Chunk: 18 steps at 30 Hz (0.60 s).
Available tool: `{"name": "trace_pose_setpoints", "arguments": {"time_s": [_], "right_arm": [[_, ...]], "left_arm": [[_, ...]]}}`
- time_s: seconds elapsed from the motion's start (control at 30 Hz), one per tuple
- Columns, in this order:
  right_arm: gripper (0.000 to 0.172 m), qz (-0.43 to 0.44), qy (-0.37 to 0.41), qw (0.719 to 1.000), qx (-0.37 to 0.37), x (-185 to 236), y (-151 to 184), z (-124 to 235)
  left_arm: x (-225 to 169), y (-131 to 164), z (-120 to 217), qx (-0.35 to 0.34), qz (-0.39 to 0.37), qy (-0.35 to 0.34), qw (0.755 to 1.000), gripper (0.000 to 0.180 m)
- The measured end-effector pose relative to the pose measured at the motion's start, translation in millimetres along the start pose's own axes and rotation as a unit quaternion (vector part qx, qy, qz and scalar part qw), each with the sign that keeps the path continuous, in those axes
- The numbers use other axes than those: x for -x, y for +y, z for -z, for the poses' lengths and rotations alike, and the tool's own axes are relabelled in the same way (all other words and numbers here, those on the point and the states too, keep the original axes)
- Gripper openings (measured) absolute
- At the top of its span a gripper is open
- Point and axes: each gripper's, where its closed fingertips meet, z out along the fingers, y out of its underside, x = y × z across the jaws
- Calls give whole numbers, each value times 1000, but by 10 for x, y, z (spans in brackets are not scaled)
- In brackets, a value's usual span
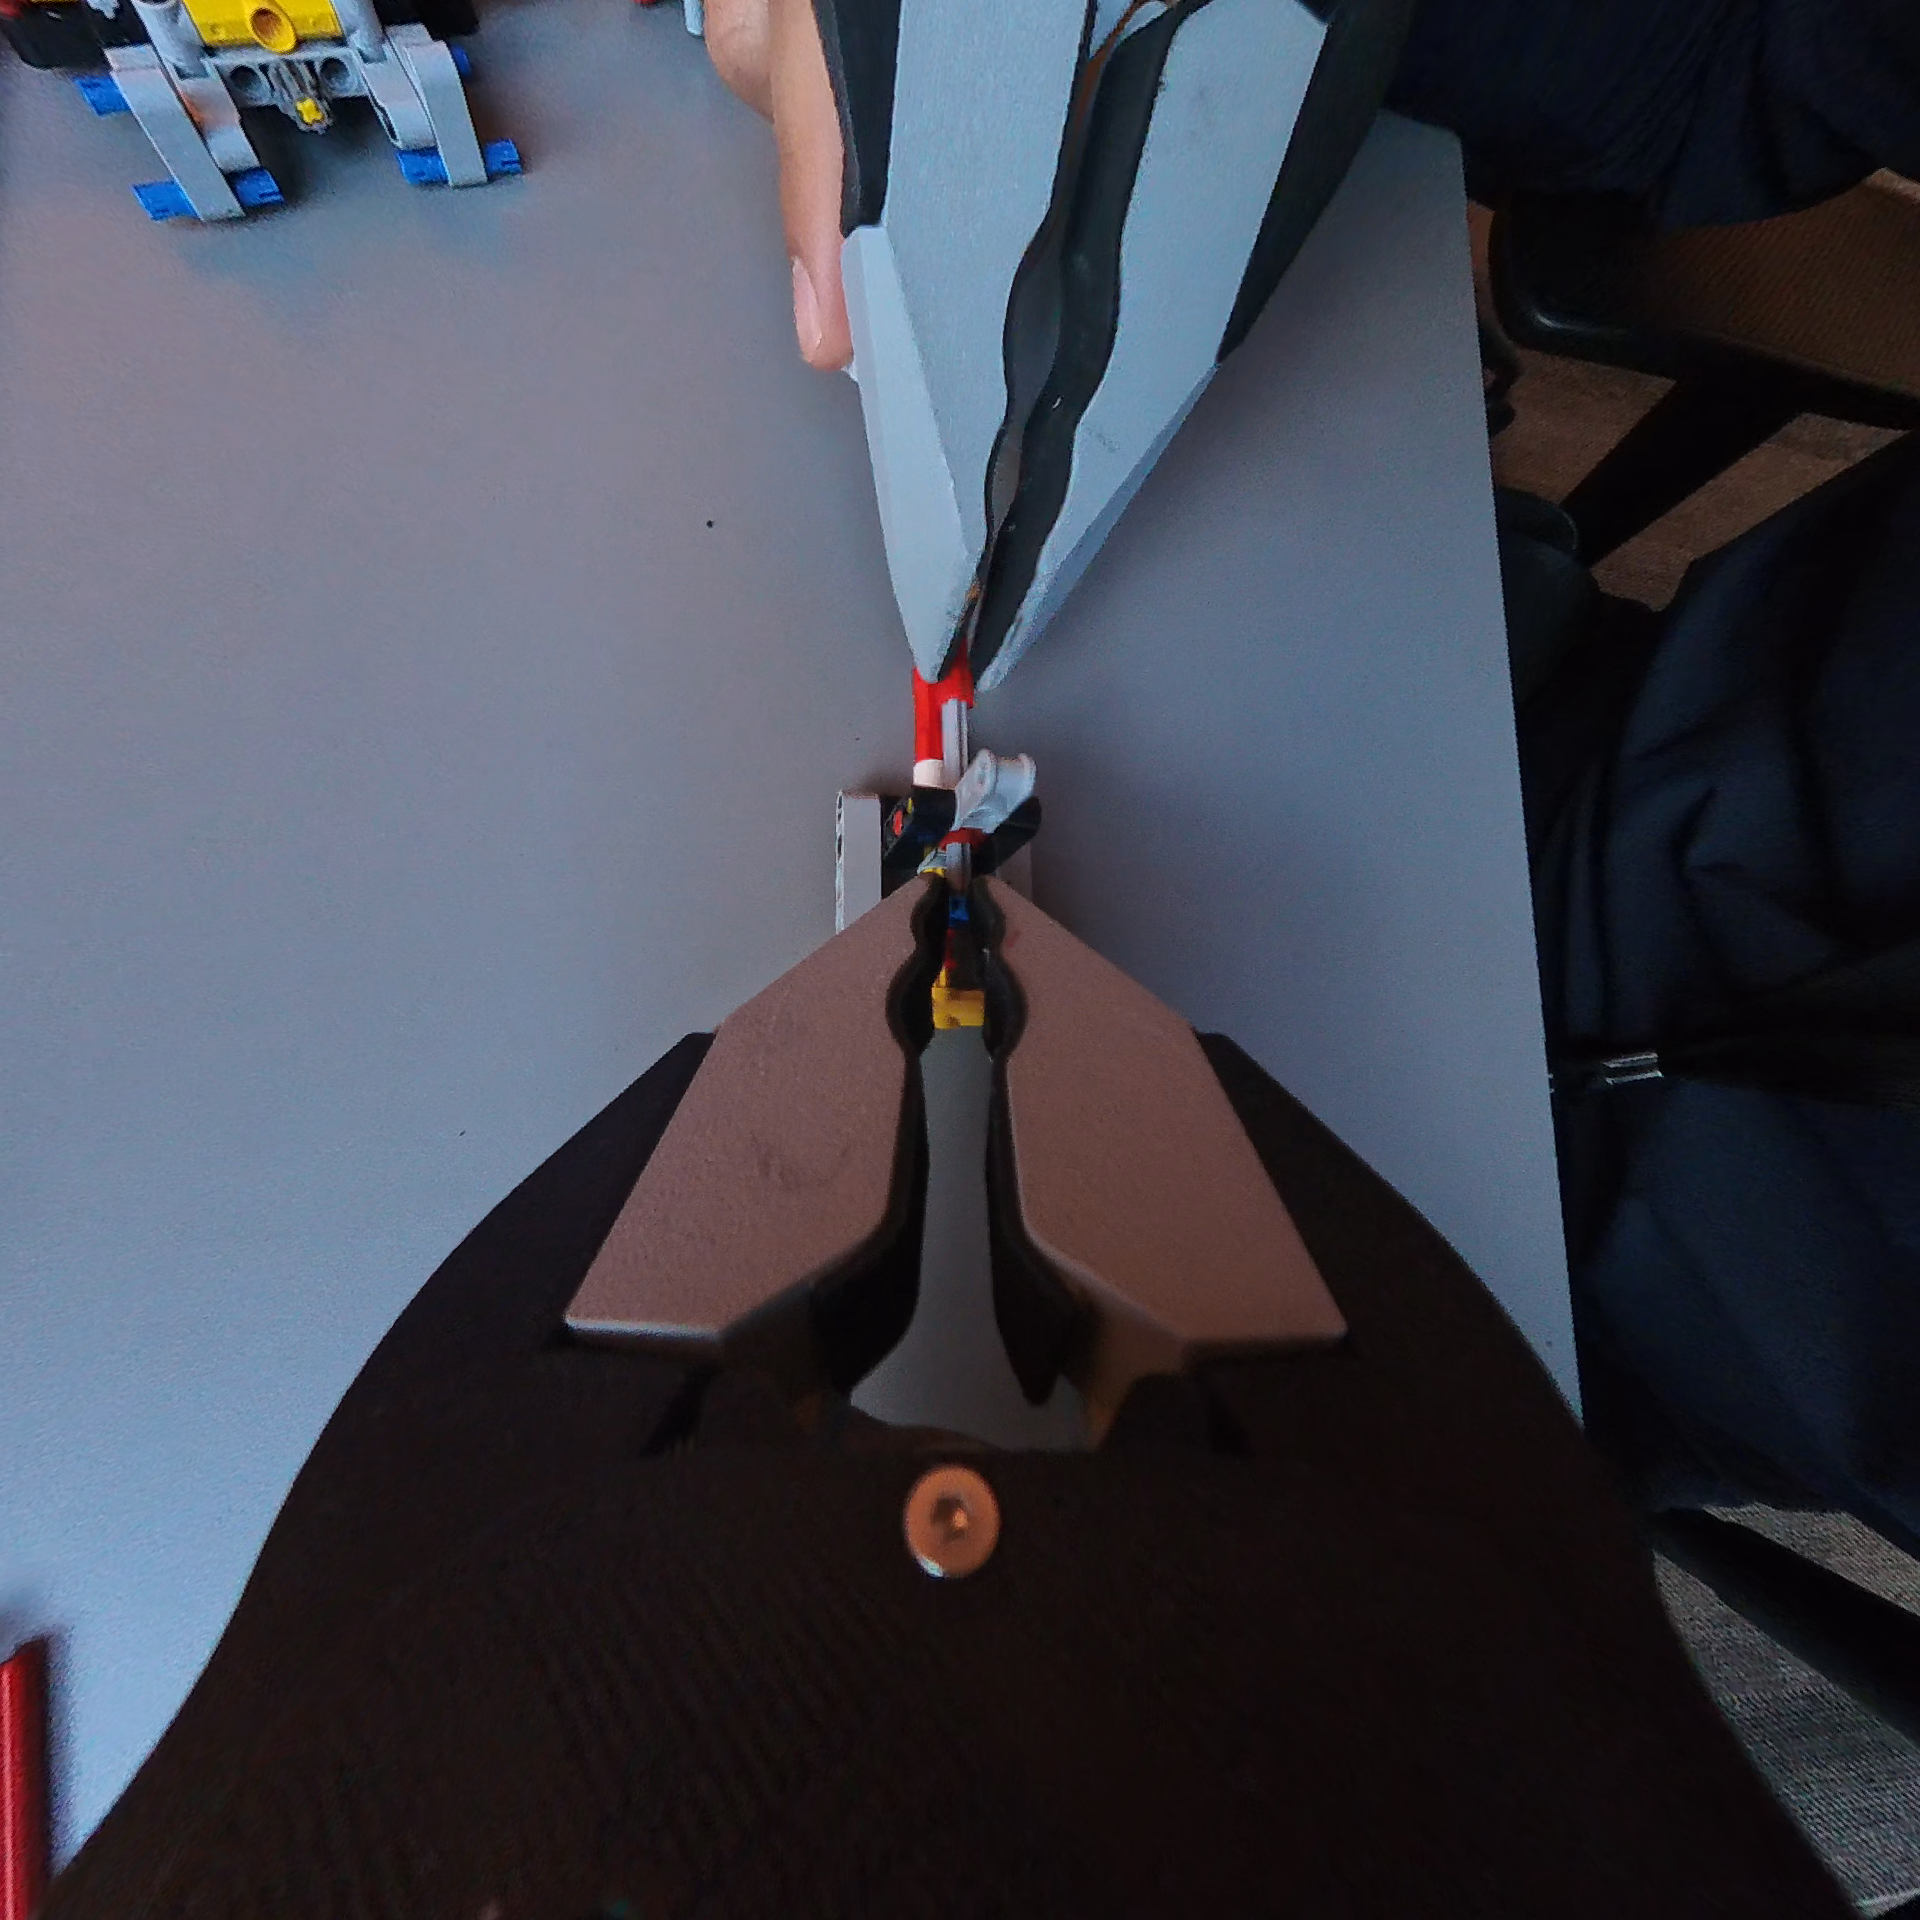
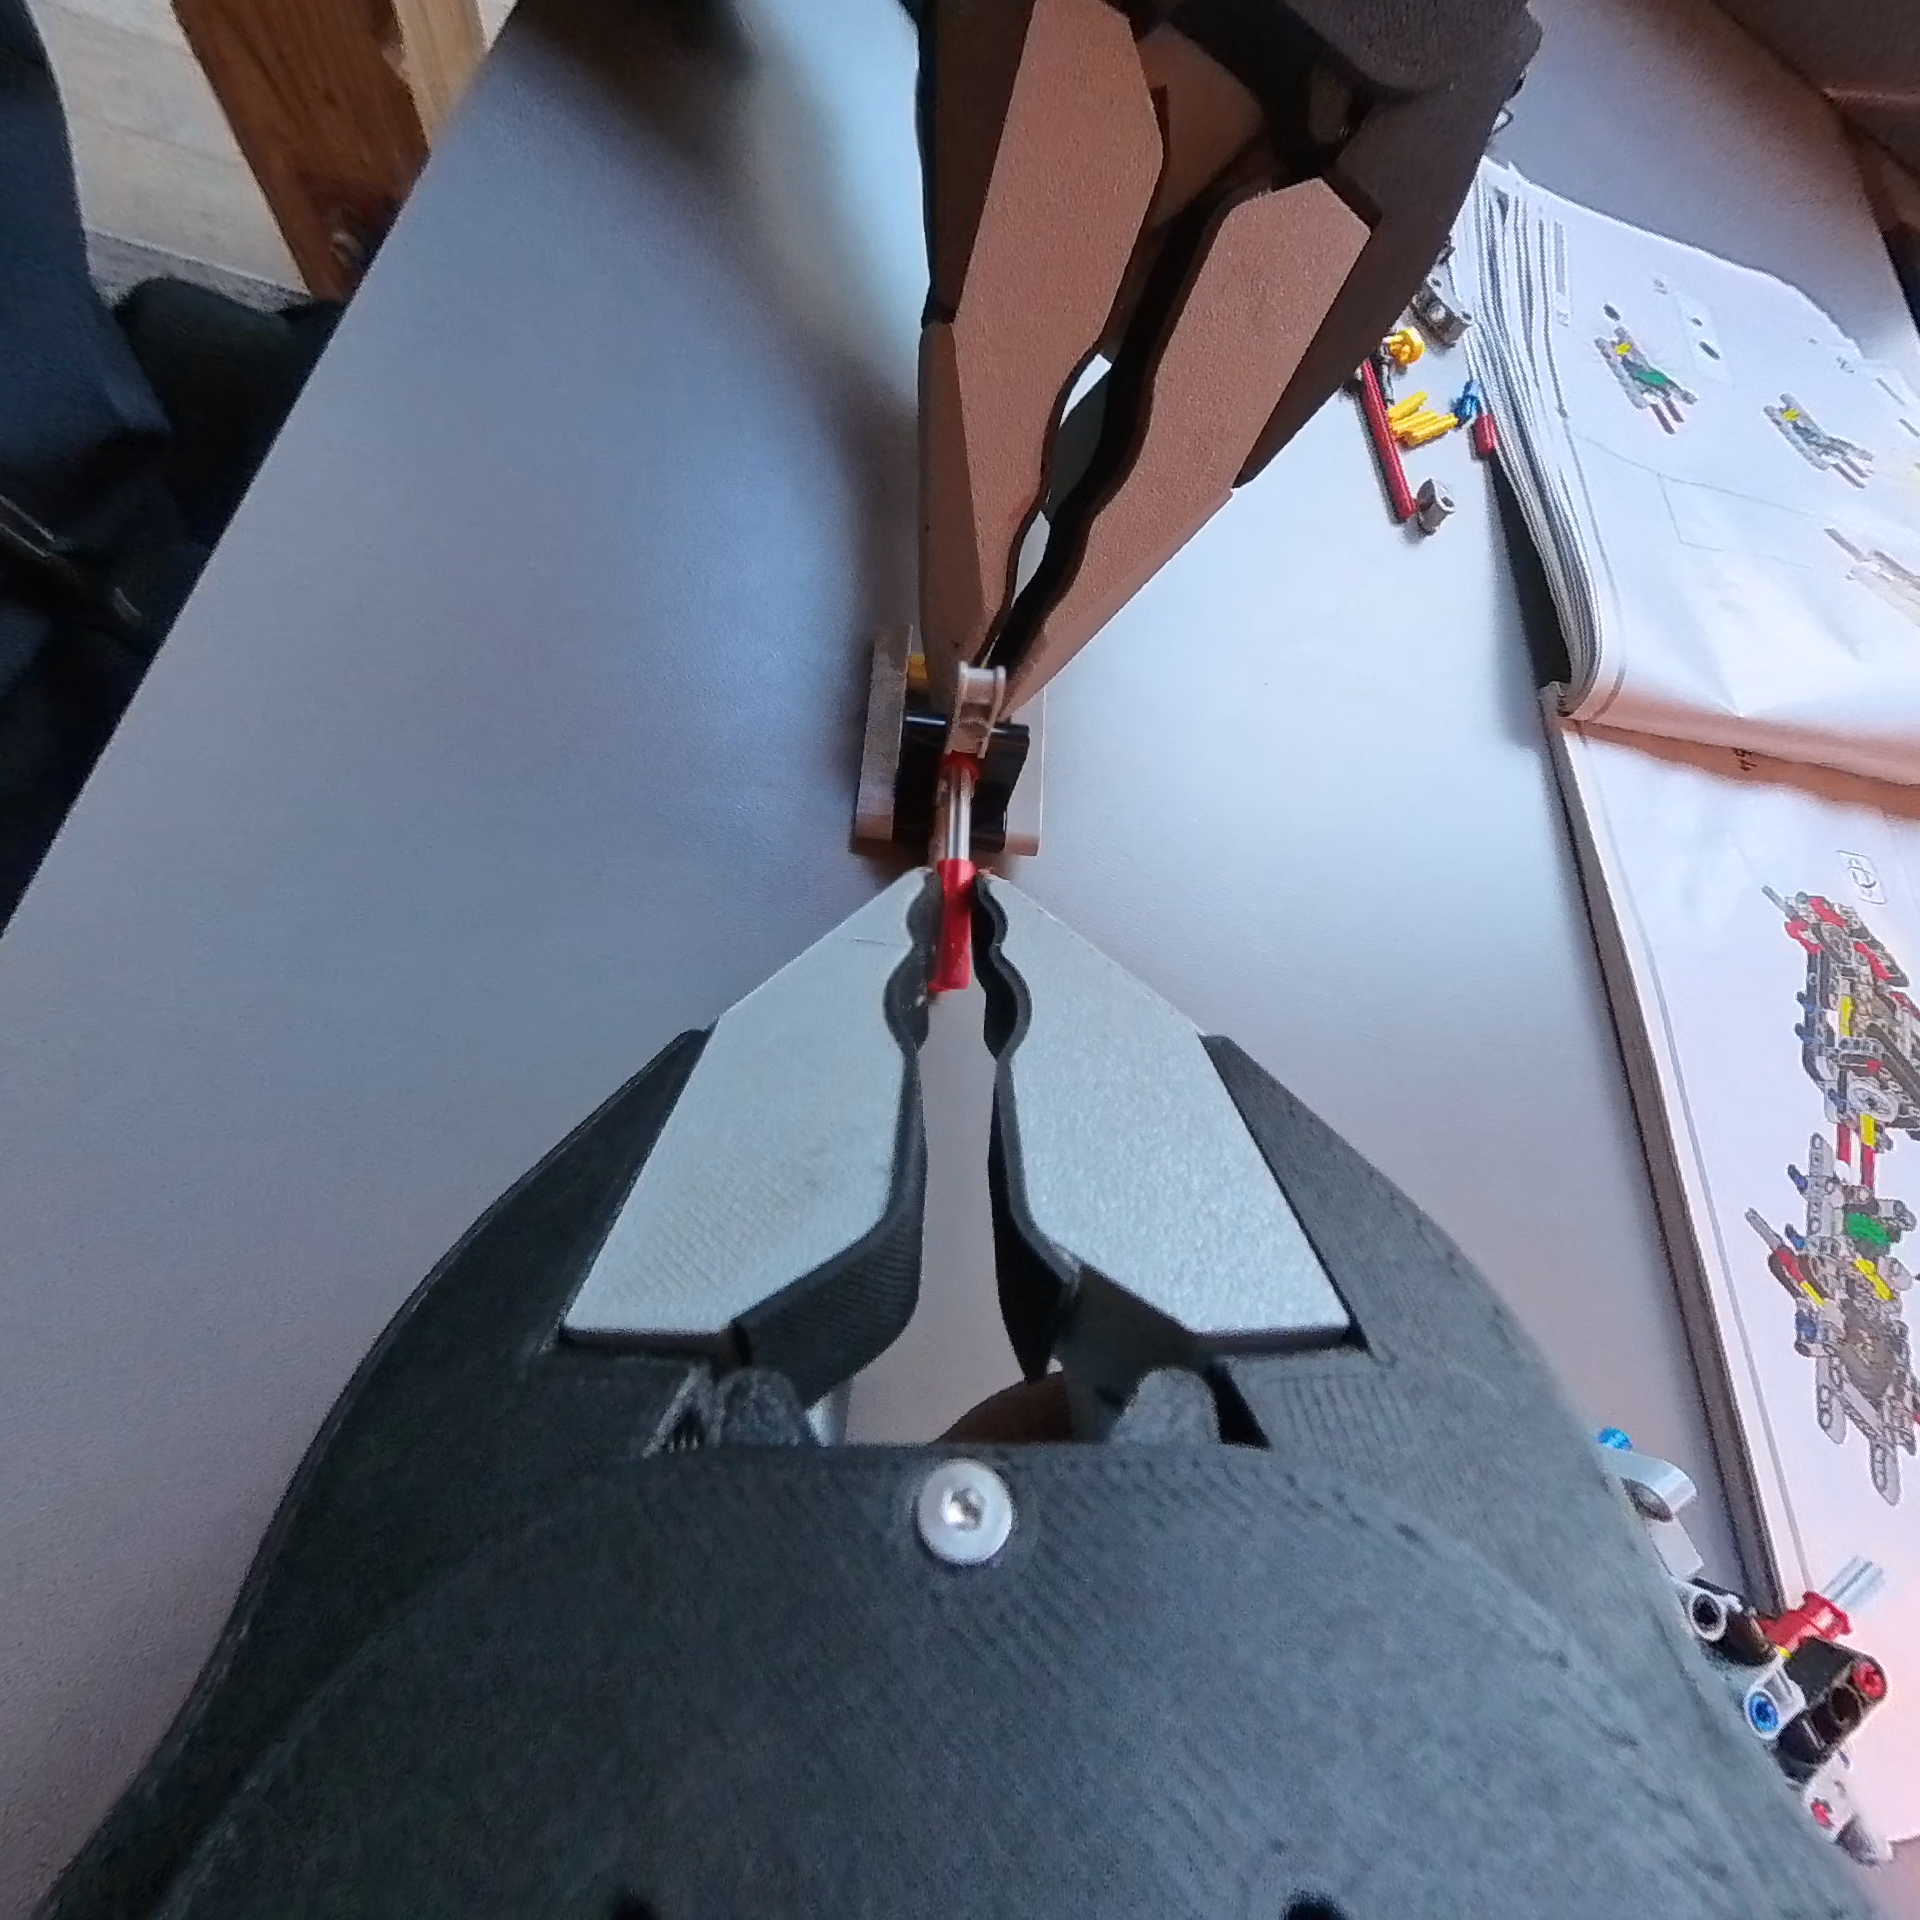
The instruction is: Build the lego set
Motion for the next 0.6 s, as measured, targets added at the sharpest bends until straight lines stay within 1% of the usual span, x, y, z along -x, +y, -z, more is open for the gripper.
{"name": "trace_pose_setpoints", "arguments": {"time_s": [0.13,0.23,0.43,0.6], "right_arm": [[2,0,0,1000,3,3,15,-13],[6,-4,1,1000,3,-3,19,-10],[3,3,0,1000,5,8,17,-18],[2,16,4,999,29,2,52,4]], "left_arm": [[2,-7,8,-2,-2,-2,1000,0],[2,-2,4,-1,-3,-3,1000,0],[5,-4,4,-1,-4,-4,1000,0],[21,-57,-10,-14,-6,-14,1000,0]]}}
